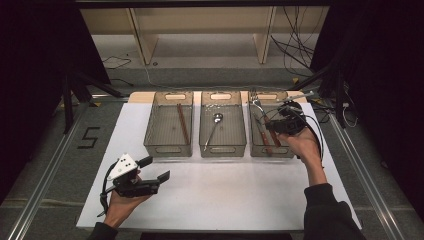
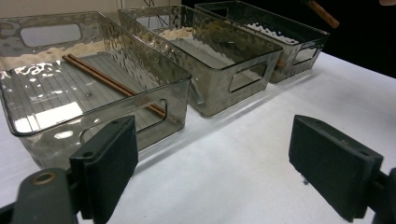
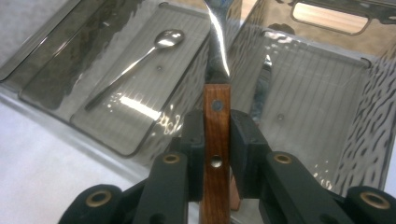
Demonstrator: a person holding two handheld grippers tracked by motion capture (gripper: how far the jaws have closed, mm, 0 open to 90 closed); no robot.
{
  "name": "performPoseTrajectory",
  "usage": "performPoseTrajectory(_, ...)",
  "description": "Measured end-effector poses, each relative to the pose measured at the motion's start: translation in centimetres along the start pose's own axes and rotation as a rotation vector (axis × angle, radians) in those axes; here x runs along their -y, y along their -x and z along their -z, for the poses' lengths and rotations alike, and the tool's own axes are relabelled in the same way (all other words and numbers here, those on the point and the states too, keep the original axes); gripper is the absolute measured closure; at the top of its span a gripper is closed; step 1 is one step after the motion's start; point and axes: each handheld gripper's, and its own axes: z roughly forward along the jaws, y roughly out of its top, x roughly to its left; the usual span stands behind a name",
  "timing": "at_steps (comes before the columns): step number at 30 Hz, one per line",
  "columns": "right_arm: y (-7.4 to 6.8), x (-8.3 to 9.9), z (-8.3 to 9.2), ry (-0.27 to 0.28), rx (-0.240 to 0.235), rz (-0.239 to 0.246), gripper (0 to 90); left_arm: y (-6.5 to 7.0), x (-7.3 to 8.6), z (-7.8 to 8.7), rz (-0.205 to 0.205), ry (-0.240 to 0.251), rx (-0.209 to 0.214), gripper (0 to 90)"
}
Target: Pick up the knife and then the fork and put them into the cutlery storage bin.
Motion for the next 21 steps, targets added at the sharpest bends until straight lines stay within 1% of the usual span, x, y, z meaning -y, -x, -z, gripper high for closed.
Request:
performPoseTrajectory(7,0.9,-0.6,-0.5,0.006,0.024,-0.026,77.4,0.0,0.0,0.0,0.000,0.002,0.000,15.3)
performPoseTrajectory(10,1.2,-0.9,-0.9,-0.003,0.038,-0.031,77.4,0.0,0.0,0.0,-0.001,0.001,0.000,15.3)
performPoseTrajectory(21,2.3,-1.1,-2.3,-0.023,0.061,-0.072,77.3,0.0,0.0,0.0,-0.001,0.001,-0.001,15.3)
